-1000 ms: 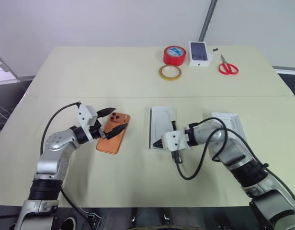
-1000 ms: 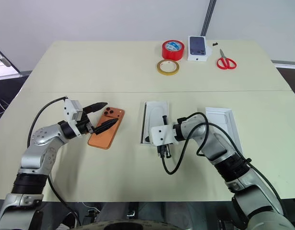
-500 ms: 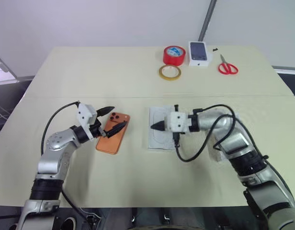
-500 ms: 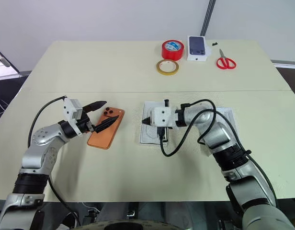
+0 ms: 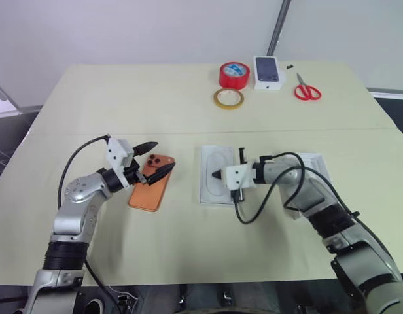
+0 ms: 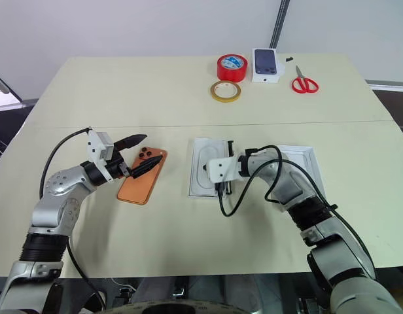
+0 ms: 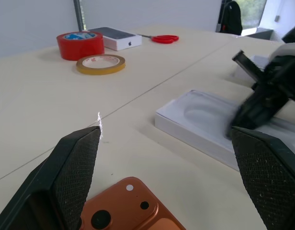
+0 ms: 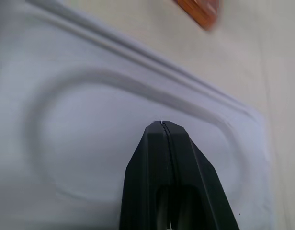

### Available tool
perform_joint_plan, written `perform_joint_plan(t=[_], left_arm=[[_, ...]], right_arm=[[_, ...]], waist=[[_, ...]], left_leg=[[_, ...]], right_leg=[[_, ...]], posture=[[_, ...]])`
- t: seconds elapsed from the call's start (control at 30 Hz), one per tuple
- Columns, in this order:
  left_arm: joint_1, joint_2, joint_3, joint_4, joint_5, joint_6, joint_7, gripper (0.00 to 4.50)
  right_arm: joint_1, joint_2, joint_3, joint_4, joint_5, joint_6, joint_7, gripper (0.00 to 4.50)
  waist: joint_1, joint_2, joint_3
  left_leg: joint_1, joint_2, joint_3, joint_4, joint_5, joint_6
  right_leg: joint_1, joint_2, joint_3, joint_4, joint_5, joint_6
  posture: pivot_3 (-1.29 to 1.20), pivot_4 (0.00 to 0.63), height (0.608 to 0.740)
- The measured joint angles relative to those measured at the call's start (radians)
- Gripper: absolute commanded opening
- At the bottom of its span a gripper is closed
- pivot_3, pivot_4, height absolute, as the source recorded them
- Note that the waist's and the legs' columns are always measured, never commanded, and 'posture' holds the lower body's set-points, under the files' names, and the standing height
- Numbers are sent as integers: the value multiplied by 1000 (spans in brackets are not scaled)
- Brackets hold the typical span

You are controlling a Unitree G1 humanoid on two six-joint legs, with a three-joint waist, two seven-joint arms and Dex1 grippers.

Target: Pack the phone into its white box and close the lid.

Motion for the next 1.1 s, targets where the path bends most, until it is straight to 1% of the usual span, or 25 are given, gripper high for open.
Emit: perform_joint_plan(t=[0.17, 0.3, 0.47, 0.67, 0.8, 0.93, 1.0, 1.1], left_arm=[[0, 0, 0, 0, 9, -2, 2, 4494], [0, -1, 0, 1, 11, -8, 8, 4494], [0, -3, 0, 4, 22, -22, 19, 4494], [-1, -11, -1, 10, 31, -22, 24, 4494], [-2, -11, -1, 19, 31, -21, 27, 4494], [-2, 1, 0, 27, 31, 10, 32, 4494], [-3, 28, 1, 37, 31, 35, 30, 4494], [-4, 94, 5, 64, 32, 96, 21, 4494]], right_arm=[[29, 3, 6, -56, 51, 45, 73, 10], [35, -3, 6, -70, 61, 50, 98, 10], [32, -1, -6, -61, 65, 43, 71, 10], [-36, 33, -41, -30, 92, 53, 37, 10], [-76, 32, -42, 69, 16, 3, -43, 10], [-84, 43, -30, 146, -59, -15, -113, 10], [-82, 45, -5, 161, -93, -36, -135, 10], [-82, 53, -5, 161, -108, -41, -154, 10]], waist=[[0, 0, 0], [1, 0, 0], [0, 0, 0], [0, 0, 0], [2, 0, 0], [0, 0, 0], [-5, 0, 0], [-8, 0, 0]], left_leg=[[0, 0, 0, 1, 0, 0], [0, 0, 0, 1, 0, 0], [0, 0, 0, 1, 0, 0], [0, 0, 0, 1, 0, 0], [0, 0, 0, 1, 1, -1], [0, 0, 0, 1, 1, -2], [0, 0, 0, 1, 1, -1], [0, 0, 0, 1, 1, -1]], right_leg=[[0, 0, 0, 1, 0, 0], [0, 0, 0, 1, 0, 0], [0, 0, 0, 1, 0, 0], [0, 0, 0, 1, 0, 0], [0, 0, 0, 1, 0, 0], [-1, 0, 0, 1, 0, 0], [-2, 0, 0, 3, 0, 0], [-3, 0, 0, 6, 0, 0]], posture=[[0, 150, 740], [0, 150, 740], [0, 150, 740], [0, 150, 740], [0, 150, 740], [0, 150, 740], [0, 150, 740], [0, 150, 740]])
